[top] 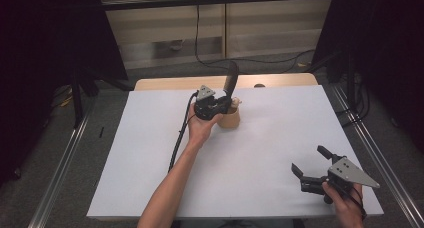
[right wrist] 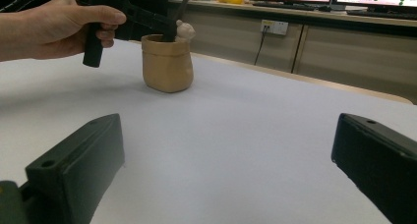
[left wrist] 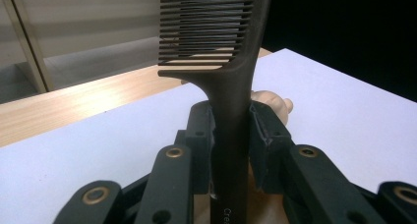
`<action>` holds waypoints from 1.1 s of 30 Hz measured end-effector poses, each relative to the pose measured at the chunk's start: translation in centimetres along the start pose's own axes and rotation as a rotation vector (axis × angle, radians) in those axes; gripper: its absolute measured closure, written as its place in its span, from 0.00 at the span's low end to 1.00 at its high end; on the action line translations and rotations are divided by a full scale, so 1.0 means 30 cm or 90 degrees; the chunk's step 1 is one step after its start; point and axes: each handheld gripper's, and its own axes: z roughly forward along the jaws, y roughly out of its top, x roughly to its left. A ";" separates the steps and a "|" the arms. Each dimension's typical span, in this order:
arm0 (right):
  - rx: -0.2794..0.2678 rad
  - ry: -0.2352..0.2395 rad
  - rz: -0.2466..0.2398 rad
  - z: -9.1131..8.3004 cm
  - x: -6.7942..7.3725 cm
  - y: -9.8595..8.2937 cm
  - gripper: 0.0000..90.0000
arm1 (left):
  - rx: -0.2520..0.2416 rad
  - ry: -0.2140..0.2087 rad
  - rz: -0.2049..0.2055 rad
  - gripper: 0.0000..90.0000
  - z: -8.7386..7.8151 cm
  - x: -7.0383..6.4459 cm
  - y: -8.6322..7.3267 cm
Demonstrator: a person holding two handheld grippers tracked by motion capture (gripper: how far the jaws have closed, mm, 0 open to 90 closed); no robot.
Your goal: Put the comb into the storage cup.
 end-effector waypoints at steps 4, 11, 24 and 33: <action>-0.001 0.002 0.000 -0.001 0.001 0.000 0.00 | 0.007 -0.002 0.007 0.81 -0.002 0.000 0.000; 0.000 0.000 0.000 0.000 0.001 0.000 0.00 | 0.010 -0.008 0.014 0.81 -0.004 -0.001 -0.001; -0.001 -0.001 -0.002 -0.002 -0.001 0.001 0.00 | -0.001 -0.001 0.017 0.78 -0.012 0.001 0.009; -0.001 0.000 0.000 -0.001 0.001 0.000 0.00 | -0.006 -0.007 0.010 0.72 -0.023 0.015 0.014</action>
